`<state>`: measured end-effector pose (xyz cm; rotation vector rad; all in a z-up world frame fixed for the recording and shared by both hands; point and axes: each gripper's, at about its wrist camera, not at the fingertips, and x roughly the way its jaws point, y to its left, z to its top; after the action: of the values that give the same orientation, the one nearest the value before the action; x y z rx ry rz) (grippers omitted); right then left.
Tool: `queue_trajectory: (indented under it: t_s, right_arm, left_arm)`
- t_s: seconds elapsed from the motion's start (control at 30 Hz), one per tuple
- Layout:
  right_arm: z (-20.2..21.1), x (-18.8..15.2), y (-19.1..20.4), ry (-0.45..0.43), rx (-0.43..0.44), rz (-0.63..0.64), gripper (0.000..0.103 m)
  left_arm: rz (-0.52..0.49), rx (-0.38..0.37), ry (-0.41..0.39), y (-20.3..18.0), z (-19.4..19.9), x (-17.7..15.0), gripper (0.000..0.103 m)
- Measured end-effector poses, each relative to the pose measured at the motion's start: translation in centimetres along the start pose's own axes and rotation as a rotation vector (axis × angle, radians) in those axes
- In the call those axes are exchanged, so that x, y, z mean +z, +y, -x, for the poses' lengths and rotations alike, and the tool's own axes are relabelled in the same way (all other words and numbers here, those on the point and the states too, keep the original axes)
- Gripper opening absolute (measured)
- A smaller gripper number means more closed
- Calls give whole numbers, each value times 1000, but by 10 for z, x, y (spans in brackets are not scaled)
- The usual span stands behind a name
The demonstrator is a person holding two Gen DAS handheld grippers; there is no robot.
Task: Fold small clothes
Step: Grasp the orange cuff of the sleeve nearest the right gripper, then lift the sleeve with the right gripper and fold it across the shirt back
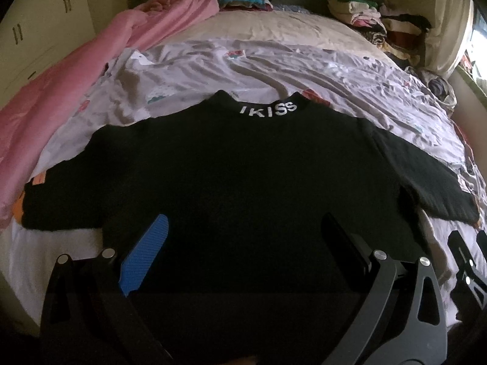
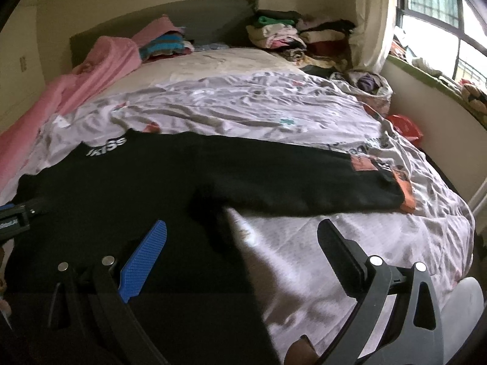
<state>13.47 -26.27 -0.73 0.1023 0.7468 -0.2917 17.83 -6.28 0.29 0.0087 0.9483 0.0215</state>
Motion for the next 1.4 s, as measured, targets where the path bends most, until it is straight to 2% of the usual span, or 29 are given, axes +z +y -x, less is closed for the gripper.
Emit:
queue_trajectory:
  t_s: [0.27, 0.6, 0.9, 1.07, 1.13, 1.23, 1.3, 1.4]
  right_arm:
    - [-30, 11, -46, 39, -60, -104, 99]
    - [-65, 13, -118, 116, -124, -317, 99]
    - [-99, 1, -181, 184, -114, -562, 99]
    - [-110, 5, -209, 148, -87, -671, 99]
    - [-112, 9, -217, 123, -59, -704, 90]
    - [-113, 12, -226, 70, -31, -735, 58]
    - [-110, 12, -229, 37, 13, -746, 27]
    - [-98, 20, -225, -25, 82, -716, 17]
  left_arm:
    - [-25, -6, 22, -23, -19, 12, 94]
    - [-71, -34, 39, -53, -40, 21, 94]
    - [-79, -25, 56, -56, -53, 15, 94]
    - [-75, -30, 50, -53, -49, 14, 94]
    - [-74, -33, 34, -51, -43, 14, 94]
    - [-62, -34, 5, -45, -34, 17, 94]
    - [-52, -37, -8, -42, -28, 19, 94]
    - [-56, -15, -39, -39, -17, 23, 95]
